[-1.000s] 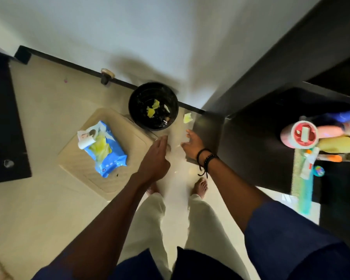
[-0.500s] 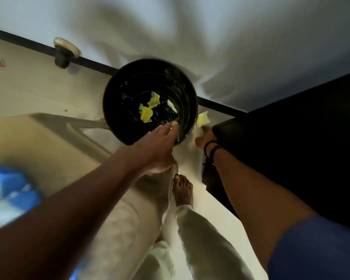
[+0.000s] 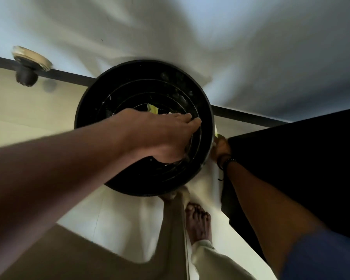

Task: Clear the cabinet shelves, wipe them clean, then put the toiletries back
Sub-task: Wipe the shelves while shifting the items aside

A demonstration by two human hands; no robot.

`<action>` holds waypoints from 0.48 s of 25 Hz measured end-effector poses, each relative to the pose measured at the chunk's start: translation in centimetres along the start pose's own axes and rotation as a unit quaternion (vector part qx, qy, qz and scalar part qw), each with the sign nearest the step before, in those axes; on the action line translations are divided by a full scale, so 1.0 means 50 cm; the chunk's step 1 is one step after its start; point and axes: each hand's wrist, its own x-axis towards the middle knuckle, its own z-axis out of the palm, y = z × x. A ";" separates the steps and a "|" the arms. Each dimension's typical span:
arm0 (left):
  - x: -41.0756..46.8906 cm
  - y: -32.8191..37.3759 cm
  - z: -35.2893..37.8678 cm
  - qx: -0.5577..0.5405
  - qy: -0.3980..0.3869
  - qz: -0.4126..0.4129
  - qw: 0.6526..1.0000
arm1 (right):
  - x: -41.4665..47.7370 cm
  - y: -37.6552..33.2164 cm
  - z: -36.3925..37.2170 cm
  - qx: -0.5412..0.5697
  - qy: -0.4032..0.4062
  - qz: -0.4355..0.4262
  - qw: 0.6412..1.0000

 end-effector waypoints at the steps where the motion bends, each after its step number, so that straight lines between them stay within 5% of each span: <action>1: -0.025 0.004 -0.009 -0.035 0.003 -0.017 0.999 | -0.040 -0.018 -0.008 -0.039 0.060 -0.025 0.997; 5: -0.169 0.029 -0.010 -0.061 0.025 -0.037 0.997 | -0.290 -0.145 -0.066 0.027 0.216 -0.154 0.964; 9: -0.268 0.053 -0.007 -0.080 0.102 -0.086 0.988 | -0.499 -0.247 -0.007 -0.065 0.111 -0.354 0.926; 12: -0.311 0.068 -0.013 -0.102 0.122 -0.110 0.981 | -0.556 -0.281 0.014 -0.213 -0.005 -0.393 0.894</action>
